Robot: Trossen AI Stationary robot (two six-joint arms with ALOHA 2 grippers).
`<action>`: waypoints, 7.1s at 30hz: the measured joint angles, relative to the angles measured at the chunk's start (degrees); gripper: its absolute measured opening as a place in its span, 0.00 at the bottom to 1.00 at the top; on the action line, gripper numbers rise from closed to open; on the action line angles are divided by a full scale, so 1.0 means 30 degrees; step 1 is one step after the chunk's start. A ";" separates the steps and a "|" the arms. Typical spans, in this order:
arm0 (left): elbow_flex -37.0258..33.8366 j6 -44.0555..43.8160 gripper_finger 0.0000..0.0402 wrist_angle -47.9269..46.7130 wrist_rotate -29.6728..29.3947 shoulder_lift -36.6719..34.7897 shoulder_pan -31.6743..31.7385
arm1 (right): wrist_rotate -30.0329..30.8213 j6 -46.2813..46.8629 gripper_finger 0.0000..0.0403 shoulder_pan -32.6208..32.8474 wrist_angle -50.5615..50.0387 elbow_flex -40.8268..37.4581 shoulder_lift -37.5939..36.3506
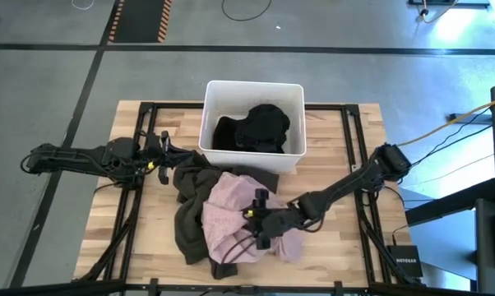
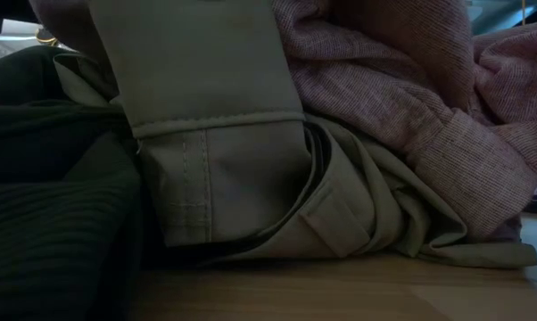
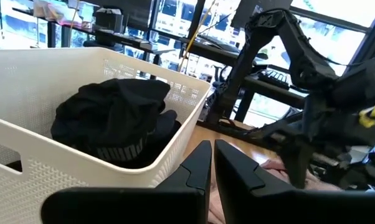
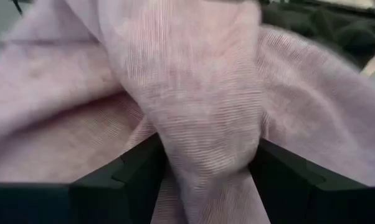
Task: Sort clothes
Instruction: Put the pink polo shirt into the white laundry bin
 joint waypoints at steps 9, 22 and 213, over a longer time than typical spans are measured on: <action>0.0000 -0.0103 0.04 0.0064 0.0000 0.0000 0.0000 | -0.0820 -0.0607 0.21 -0.0278 -0.0389 0.0009 0.0487; 0.0000 -0.0243 0.04 0.0073 0.0000 0.0000 0.0000 | 0.2882 -0.0397 0.03 0.0648 -0.8809 0.3020 -0.1392; 0.0000 -0.1062 0.04 0.0085 0.0000 0.0007 -0.0003 | -0.0281 -0.3951 0.08 -0.2441 0.9685 -0.8084 -0.6688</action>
